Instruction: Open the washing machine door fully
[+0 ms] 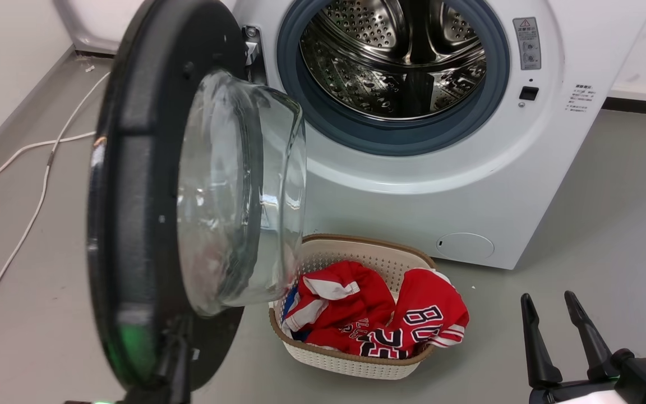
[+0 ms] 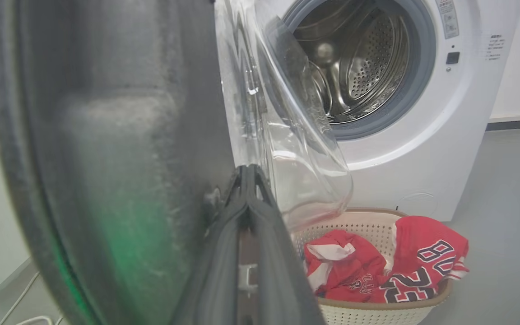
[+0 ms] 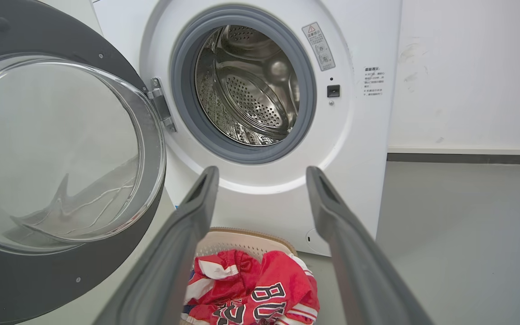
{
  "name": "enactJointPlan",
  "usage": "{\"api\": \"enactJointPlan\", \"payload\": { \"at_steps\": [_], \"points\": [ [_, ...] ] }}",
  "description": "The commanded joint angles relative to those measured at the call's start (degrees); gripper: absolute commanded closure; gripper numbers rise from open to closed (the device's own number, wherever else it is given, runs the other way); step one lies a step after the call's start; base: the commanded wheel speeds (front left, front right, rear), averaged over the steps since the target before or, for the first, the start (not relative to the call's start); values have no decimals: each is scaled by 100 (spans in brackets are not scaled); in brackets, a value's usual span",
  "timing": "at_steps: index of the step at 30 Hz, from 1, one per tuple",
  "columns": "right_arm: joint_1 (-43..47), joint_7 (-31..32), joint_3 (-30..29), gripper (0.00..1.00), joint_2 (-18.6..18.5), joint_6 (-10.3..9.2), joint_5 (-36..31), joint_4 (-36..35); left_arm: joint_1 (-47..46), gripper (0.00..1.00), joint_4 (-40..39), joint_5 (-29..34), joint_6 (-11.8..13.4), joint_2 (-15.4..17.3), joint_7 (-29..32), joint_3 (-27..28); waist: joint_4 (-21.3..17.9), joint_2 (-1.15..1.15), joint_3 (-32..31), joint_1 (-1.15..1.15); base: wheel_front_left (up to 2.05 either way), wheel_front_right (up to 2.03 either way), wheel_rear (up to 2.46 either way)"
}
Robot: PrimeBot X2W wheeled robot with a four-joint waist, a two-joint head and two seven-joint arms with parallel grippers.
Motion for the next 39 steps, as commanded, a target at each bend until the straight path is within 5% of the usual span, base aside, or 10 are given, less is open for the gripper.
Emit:
{"api": "enactJointPlan", "payload": {
  "at_steps": [1,13,39],
  "points": [
    [-27,-12,-4,0,19,-1,2,15,59,100,4,-27,87,99,21,186,16,0,13,0,0,0,0],
    [-167,-11,63,0,18,-1,-75,43,-207,100,162,-256,155,265,19,1282,22,0,205,0,0,0,0],
    [-424,-12,59,0,18,-1,-227,41,-1370,100,1387,-456,-430,266,19,3231,-83,0,708,0,0,0,0]
  ]
}}
